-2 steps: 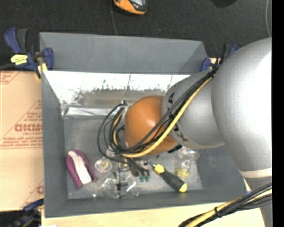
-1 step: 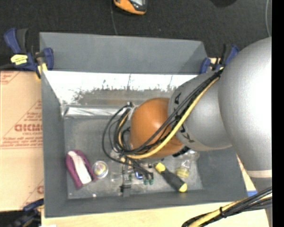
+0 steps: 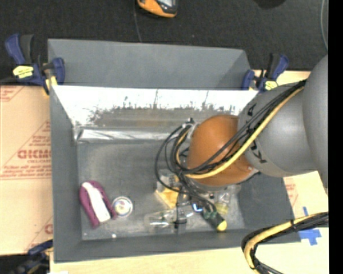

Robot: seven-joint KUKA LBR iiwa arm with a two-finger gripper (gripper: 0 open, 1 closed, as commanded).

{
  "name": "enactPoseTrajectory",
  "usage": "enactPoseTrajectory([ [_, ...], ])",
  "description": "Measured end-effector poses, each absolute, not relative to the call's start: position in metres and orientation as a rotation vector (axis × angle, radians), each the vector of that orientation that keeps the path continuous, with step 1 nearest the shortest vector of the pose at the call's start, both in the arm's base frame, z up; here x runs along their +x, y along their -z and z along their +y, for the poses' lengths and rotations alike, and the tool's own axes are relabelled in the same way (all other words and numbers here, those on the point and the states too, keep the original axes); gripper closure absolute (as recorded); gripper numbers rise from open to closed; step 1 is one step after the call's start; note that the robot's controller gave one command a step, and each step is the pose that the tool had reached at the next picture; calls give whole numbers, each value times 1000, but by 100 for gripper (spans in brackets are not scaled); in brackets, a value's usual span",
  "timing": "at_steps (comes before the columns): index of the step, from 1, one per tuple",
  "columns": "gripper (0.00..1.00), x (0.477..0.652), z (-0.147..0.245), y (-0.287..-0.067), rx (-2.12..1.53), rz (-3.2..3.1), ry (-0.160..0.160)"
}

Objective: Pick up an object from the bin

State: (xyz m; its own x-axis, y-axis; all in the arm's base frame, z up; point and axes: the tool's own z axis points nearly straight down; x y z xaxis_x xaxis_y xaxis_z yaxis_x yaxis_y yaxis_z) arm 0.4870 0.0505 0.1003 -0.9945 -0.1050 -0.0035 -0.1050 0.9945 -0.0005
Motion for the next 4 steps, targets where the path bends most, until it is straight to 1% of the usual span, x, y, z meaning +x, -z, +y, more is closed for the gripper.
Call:
enactPoseTrajectory([
  [1,0,483,53,-70,-207,3116,-12],
  [2,100,494,-3,-72,39,3123,-3],
  [3,100,494,-3,-72,40,3123,-3],
  [4,100,491,-3,-86,41,3134,-4],
])
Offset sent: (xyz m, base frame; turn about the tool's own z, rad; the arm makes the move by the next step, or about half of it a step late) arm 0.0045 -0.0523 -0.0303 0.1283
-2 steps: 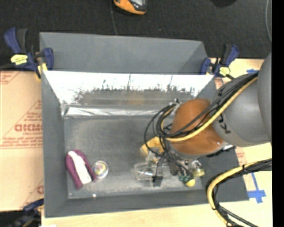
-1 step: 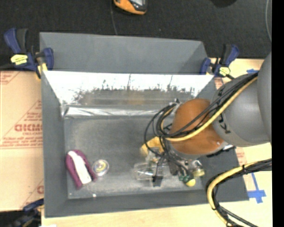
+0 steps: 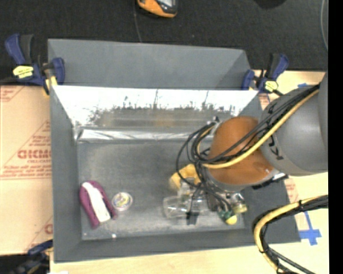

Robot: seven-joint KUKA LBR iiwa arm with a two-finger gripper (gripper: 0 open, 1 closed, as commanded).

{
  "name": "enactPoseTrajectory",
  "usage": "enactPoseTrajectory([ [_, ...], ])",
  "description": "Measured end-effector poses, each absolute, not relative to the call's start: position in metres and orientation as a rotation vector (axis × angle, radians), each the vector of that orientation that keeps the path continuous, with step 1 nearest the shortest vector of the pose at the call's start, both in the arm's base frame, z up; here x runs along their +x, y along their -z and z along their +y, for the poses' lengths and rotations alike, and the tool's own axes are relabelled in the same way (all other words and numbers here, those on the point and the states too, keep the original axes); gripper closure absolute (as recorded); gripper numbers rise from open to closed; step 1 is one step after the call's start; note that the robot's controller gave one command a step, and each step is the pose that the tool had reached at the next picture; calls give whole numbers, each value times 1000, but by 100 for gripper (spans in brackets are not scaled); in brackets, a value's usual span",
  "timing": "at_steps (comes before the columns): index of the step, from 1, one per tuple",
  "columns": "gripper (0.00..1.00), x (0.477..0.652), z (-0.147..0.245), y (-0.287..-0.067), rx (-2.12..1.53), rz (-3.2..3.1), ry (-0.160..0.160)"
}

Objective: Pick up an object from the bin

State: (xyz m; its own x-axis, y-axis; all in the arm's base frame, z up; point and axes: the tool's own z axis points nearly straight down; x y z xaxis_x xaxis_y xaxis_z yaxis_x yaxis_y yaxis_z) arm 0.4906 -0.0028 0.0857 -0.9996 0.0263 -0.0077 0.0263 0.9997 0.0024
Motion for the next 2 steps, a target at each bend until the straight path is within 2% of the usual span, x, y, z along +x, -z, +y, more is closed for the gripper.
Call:
enactPoseTrajectory([
  [2,100,492,-3,-130,46,3128,-3],
])
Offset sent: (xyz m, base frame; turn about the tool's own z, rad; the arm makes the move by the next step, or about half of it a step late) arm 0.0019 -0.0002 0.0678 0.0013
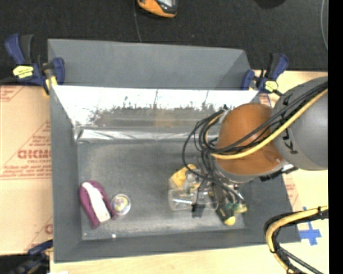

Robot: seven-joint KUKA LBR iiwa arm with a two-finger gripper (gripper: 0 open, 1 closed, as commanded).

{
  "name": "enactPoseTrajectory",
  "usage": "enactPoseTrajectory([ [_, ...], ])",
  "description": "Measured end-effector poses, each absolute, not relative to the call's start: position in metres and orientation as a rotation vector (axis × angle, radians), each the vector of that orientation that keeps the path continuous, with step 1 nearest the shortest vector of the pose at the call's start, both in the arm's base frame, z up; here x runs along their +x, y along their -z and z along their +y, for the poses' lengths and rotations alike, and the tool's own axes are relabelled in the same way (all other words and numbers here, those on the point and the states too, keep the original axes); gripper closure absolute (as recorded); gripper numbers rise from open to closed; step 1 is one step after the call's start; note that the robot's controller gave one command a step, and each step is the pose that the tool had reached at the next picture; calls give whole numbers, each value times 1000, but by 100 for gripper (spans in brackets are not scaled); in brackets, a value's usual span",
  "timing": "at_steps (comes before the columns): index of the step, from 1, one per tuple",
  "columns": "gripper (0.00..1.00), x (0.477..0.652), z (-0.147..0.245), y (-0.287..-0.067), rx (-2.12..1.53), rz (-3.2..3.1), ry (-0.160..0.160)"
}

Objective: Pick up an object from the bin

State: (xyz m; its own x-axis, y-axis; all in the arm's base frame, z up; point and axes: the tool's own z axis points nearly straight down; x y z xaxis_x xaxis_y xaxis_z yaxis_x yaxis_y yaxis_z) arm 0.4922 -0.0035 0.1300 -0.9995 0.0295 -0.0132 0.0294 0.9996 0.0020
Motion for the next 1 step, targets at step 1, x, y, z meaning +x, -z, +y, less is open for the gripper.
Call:
enactPoseTrajectory([
  [1,100,491,-4,-175,49,3133,-3],
])
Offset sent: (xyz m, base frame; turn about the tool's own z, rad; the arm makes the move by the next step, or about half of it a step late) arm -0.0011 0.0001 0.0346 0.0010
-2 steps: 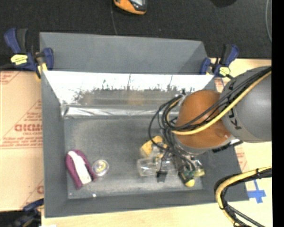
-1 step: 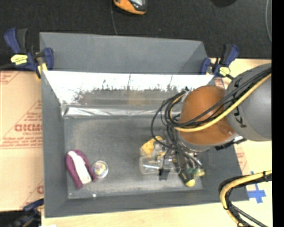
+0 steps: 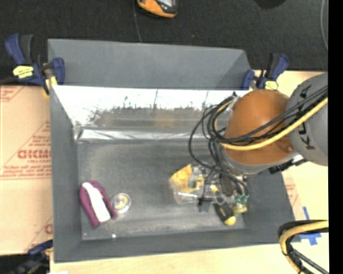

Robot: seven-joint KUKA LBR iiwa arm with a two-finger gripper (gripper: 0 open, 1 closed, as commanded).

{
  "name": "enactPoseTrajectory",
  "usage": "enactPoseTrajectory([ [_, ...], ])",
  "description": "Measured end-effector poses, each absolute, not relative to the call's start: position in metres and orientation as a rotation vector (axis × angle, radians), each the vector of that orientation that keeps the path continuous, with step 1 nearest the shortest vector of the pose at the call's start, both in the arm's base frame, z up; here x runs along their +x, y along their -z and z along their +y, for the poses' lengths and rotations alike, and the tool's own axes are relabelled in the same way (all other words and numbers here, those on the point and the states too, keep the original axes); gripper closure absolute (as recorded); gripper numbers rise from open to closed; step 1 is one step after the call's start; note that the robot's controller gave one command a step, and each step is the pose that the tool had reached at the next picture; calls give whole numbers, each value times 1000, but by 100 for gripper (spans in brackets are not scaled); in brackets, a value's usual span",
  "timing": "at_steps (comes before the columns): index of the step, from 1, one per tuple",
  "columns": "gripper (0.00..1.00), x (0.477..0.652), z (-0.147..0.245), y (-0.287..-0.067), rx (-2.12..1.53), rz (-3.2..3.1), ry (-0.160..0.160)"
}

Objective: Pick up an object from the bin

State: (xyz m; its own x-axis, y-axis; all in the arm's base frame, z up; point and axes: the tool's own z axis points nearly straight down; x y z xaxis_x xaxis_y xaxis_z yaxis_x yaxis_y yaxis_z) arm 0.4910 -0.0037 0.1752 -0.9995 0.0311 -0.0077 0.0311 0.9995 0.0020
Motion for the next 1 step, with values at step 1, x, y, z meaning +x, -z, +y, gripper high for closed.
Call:
enactPoseTrajectory([
  [1,100,492,-4,-214,49,3129,-3],
])
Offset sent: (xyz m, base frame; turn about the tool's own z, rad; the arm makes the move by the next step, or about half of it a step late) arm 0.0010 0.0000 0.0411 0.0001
